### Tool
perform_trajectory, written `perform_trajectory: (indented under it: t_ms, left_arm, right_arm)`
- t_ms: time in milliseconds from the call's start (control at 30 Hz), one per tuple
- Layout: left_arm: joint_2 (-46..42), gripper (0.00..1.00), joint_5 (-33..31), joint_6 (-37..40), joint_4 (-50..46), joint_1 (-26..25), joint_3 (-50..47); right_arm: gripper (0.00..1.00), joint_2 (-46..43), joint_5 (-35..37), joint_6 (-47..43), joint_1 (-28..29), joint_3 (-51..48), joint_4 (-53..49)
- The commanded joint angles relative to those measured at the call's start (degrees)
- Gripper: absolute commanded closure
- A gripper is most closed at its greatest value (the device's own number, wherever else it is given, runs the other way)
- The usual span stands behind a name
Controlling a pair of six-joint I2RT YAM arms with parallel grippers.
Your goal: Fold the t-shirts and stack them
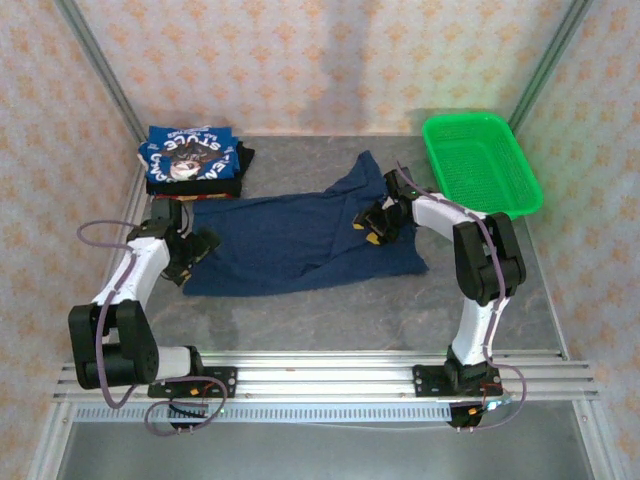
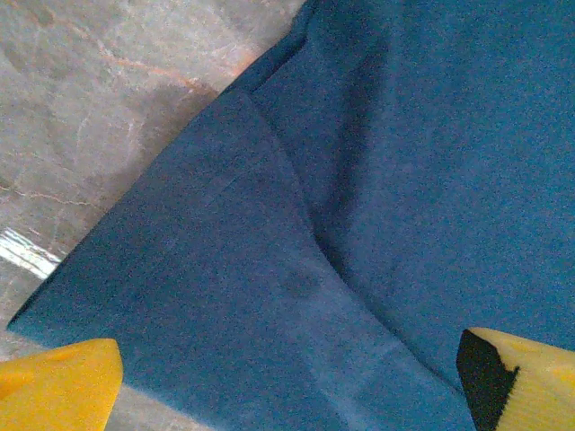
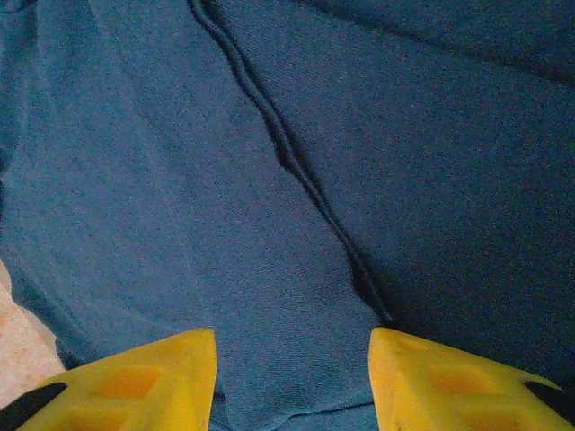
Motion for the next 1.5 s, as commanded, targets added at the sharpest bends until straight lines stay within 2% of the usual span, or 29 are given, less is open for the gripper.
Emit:
perform_trajectory:
  t_ms: [0,200,433,500,633,767,1067,1433,1467]
  left_arm:
    - [2.0,0.04,-1.3,-3.0,5.1,0.8,-2.5]
    - [6.0,0.04,-3.9,-5.3,9.0,2.3,-4.8]
    - [11.4,0.04,-6.6,-7.1,8.5,3.9,-4.9]
    - [11.5,0.04,-7.8,-8.0,8.1,4.0,-5.5]
    - [10.9,0.04,-9.6,-9.6,7.6,5.1,-7.3]
    - [9.9,0.04,-10.1,-10.7,7.4,5.9,-8.5]
    - [9.4,0.04,-9.4,-11.3,7.4,6.0,-8.7]
    - [7.5,0.03,-10.9,-11.5,5.4,6.1,-7.9]
    - [7.3,0.03,-11.3,-11.5,5.2,6.1,-7.9]
  right_arm:
    - [0.52,0.1,1.8,0.4,-0.2,0.9,-2.3]
    - [0.52,1.3,1.7,0.5,0.2,1.7,-2.9]
    - [0.53,4.1,1.8,0.7,1.9,3.8,-3.4]
    - [0.6,5.1,2.1,0.9,2.3,4.9,-3.4]
    - [0.84,6.2,2.6,1.9,2.5,6.9,-2.8]
    - [0.99,5.8,3.0,2.6,2.5,9.1,-1.7]
    - [1.0,5.8,-0.6,5.8,2.8,14.1,3.4]
    - [1.0,18.4,-4.4,8.5,3.4,32.0,3.5]
    - [0.96,20.3,-5.1,8.7,3.5,34.6,2.9]
